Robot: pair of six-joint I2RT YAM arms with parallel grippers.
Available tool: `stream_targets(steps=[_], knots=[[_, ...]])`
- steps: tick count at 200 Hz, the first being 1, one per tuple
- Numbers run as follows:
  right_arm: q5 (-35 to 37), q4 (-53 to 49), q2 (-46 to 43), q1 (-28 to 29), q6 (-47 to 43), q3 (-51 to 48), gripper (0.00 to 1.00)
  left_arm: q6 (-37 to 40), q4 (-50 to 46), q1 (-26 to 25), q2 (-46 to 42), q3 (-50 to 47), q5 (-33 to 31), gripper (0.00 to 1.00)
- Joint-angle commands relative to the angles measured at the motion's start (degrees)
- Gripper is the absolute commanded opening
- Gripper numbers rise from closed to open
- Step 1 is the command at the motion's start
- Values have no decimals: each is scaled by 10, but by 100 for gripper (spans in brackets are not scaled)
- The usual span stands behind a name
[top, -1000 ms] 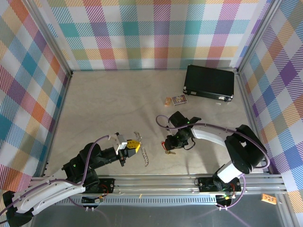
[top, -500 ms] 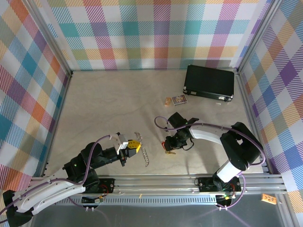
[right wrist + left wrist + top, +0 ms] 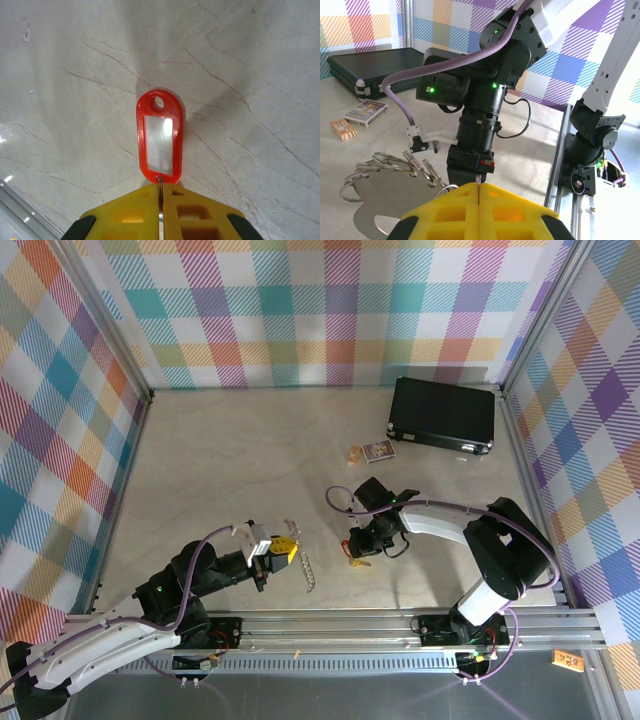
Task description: Put the keys on the keyring
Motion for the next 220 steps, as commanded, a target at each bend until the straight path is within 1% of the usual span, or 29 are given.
stream_targets(steps=[1, 14, 32, 54, 116, 151, 165, 178, 220], knots=[[-11, -3, 3, -5, -11, -9, 9, -3, 33, -3, -1, -2, 5, 0], [-12, -2, 3, -5, -12, -10, 9, -3, 33, -3, -2, -1, 5, 0], [-13, -1, 2, -5, -13, -10, 12, -2, 27, -3, -1, 3, 6, 0], [-13, 1, 1, -6, -14, -13, 12, -3, 27, -3, -1, 3, 6, 0], [-8, -4, -16, -6, -16, -20, 5, -4, 26, -3, -1, 5, 5, 0], [-6, -7, -33, -6, -17, -25, 0, -4, 23, -3, 0, 8, 5, 0], [-9, -7, -41, -6, -21, -27, 0, -4, 26, -3, 1, 8, 6, 0], [-15, 0, -63, -5, -28, -33, 0, -4, 26, -3, 6, 12, 7, 0], [-23, 58, -220, 10, -71, -80, 0, -3, 29, -3, 23, 28, 17, 0]])
